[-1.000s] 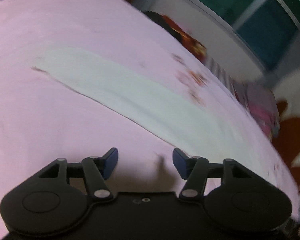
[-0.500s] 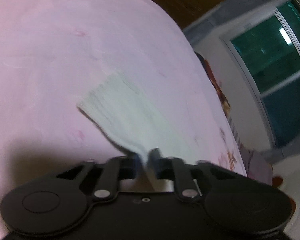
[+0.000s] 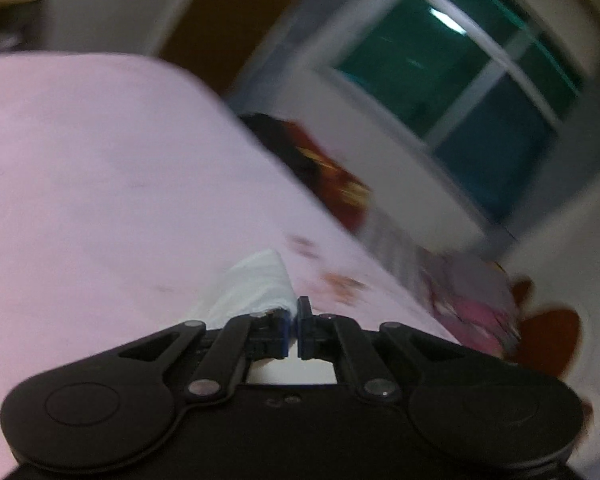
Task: Fold small clothes
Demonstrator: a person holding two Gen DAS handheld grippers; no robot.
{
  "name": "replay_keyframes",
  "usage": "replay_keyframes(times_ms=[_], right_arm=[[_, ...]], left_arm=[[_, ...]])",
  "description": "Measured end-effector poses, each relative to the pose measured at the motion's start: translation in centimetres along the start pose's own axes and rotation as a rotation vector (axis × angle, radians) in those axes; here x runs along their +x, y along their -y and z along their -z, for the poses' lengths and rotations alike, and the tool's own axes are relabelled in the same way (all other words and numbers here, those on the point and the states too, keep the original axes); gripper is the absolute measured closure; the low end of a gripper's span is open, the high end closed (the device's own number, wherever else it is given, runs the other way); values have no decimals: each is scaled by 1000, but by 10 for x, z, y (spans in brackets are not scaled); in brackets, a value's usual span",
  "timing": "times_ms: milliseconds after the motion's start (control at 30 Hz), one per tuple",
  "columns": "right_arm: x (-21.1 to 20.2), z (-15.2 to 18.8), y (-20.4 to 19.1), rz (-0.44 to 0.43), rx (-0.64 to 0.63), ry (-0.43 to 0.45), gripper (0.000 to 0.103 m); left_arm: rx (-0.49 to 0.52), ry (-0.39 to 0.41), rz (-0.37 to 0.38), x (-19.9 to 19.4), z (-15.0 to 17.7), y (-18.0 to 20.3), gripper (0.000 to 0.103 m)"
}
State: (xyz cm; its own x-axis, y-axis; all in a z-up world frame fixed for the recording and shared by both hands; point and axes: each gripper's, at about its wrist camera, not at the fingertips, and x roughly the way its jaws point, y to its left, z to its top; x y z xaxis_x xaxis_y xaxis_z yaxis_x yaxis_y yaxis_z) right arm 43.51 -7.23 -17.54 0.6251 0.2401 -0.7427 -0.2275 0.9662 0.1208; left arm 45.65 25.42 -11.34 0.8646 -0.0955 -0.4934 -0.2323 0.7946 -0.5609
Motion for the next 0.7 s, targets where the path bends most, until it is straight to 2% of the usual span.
replay_keyframes(times_ms=[67, 167, 333, 433, 500, 600, 667, 700], right_arm=[[-13, -3, 13, -26, 76, 42, 63], [-27, -3, 32, -23, 116, 61, 63], [-53, 9, 72, 14, 187, 74, 63], [-69, 20, 97, 46, 222, 80, 63], [-79, 26, 113, 71, 227, 83, 63], [-89, 34, 129, 93, 238, 85, 63], [-94, 37, 135, 89, 256, 87, 63], [-96, 39, 139, 80, 265, 90, 63]], left_arm=[[78, -36, 82, 5, 11, 41, 100], [146, -99, 192, 17, 39, 97, 100], [257, -220, 301, 49, 106, 177, 100], [344, -295, 330, 70, 149, 211, 99], [396, -380, 337, 81, 177, 226, 98], [462, -454, 320, 95, 204, 231, 82], [491, -451, 302, 91, 211, 230, 77], [494, -448, 299, 88, 210, 227, 71]])
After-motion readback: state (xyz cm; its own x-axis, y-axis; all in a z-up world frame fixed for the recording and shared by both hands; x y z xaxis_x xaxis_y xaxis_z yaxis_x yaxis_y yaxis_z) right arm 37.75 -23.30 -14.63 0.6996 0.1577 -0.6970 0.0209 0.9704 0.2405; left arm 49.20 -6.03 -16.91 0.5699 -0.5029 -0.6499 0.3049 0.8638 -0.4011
